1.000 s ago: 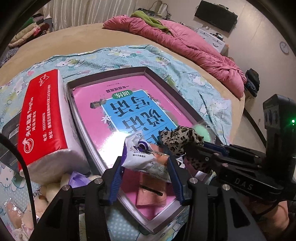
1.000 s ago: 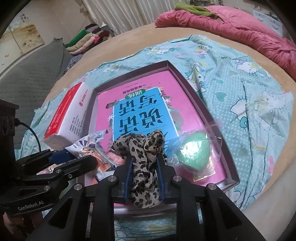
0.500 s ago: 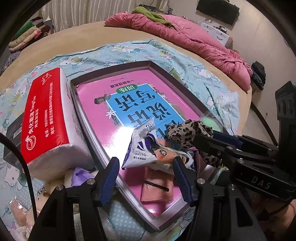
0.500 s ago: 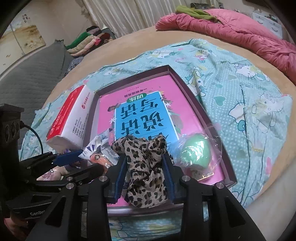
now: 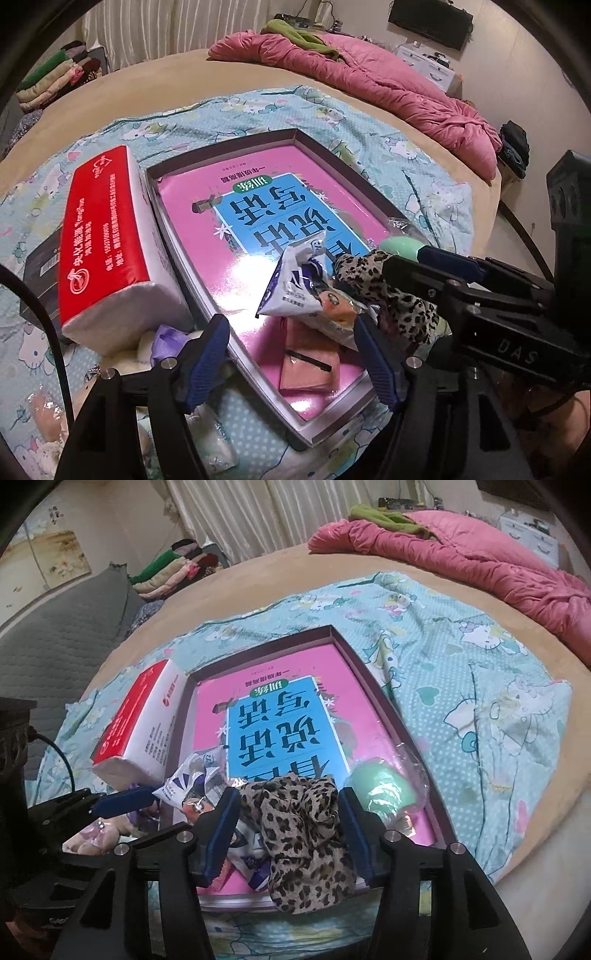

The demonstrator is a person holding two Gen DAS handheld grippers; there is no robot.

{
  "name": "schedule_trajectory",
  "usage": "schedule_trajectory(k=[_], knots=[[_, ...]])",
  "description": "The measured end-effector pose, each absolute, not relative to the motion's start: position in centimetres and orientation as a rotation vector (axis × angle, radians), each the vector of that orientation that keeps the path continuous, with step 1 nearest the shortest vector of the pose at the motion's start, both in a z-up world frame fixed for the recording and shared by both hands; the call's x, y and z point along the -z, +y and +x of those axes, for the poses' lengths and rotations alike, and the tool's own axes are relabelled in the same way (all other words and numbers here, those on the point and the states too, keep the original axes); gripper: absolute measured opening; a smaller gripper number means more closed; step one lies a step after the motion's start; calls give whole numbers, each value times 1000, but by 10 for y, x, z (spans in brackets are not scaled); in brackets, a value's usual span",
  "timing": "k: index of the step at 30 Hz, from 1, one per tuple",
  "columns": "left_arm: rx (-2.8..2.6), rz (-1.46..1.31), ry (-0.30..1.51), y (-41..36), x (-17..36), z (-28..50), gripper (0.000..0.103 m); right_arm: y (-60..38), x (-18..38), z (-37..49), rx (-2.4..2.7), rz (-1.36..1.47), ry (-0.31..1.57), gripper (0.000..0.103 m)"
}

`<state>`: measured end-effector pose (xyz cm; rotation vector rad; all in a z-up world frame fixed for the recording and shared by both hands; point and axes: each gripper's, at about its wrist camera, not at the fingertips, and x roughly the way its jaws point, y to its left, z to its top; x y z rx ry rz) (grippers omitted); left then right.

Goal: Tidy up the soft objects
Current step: 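Lower the packet and leopard cloth onto the pink tray and open both tools, then withdraw both open tools from the tray back toward the remaining pile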

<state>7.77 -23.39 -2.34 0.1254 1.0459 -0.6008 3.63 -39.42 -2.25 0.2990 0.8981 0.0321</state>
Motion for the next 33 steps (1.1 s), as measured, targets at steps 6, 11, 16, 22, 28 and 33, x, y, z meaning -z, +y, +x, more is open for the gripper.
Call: schedule_trajectory(k=[6, 11, 16, 22, 28, 33], knots=[[595, 117, 1029, -230, 13, 74, 76, -398, 17, 32, -5, 292, 874, 64], [577, 120, 995, -227, 2, 68, 79, -397, 11, 30, 6, 278, 855, 69], [559, 111, 974, -221, -9, 67, 81, -393, 4, 27, 11, 262, 838, 72], [529, 88, 967, -210, -17, 67, 82, -390, -4, 24, 24, 249, 826, 75], [504, 81, 960, -199, -25, 63, 84, -381, -14, 20, 25, 223, 806, 76], [483, 64, 944, -184, -35, 60, 84, -372, -26, 17, 6, 202, 781, 76]])
